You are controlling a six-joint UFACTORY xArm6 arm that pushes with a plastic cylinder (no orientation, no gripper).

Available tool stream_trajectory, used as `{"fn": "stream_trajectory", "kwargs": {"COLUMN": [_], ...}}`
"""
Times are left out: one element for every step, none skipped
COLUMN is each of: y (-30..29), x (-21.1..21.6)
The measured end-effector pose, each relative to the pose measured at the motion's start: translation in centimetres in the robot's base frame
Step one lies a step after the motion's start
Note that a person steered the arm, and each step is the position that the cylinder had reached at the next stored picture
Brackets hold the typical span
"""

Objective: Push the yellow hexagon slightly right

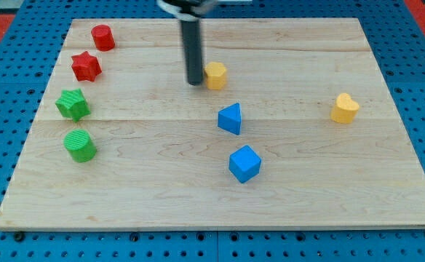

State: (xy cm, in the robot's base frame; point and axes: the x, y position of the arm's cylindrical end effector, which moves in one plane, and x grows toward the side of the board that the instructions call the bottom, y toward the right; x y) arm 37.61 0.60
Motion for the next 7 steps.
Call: {"fn": "stream_trajectory", "kwargs": {"y": [8.6,1.4,-6.2,-3.1,7.5,4.4,-0.2], "x": [2.4,1.6,0.7,-2.3,0.4,0.4,-1.6]}}
